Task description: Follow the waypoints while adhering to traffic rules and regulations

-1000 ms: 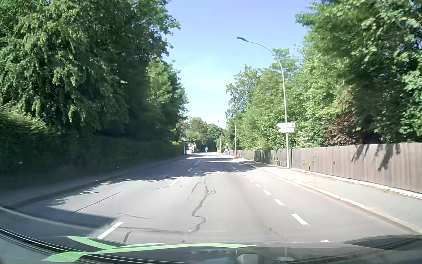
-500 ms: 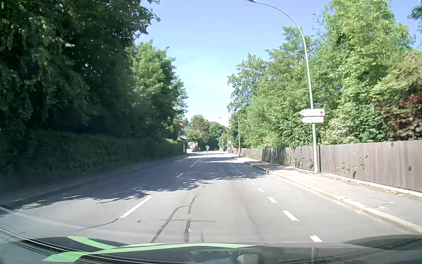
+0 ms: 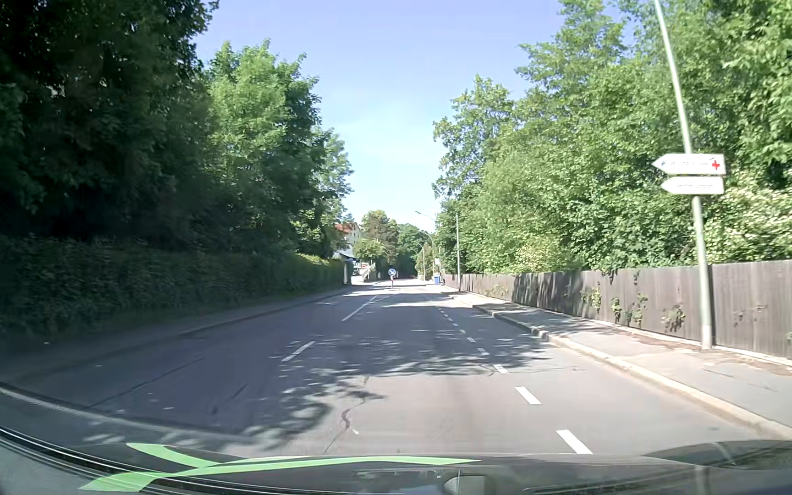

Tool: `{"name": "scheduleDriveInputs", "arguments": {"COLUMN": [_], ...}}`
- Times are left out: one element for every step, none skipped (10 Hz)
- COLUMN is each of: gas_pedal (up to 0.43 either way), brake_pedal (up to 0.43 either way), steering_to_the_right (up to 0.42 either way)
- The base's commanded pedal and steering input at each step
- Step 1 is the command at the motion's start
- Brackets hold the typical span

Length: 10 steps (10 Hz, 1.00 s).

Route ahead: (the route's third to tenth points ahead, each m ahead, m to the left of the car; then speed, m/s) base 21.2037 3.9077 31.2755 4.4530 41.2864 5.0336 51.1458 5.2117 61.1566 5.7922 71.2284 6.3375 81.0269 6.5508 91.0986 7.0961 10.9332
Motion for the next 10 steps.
{"name": "scheduleDriveInputs", "arguments": {"gas_pedal": [0.000, 0.000, 0.000, 0.000, 0.000, 0.000, 0.000, 0.000, 0.000, 0.000], "brake_pedal": [0.006, 0.006, 0.006, 0.000, 0.000, 0.006, 0.000, 0.000, 0.000, 0.000], "steering_to_the_right": [-0.012, -0.012, -0.012, -0.012, -0.012, -0.012, -0.012, -0.012, -0.012, -0.009]}}
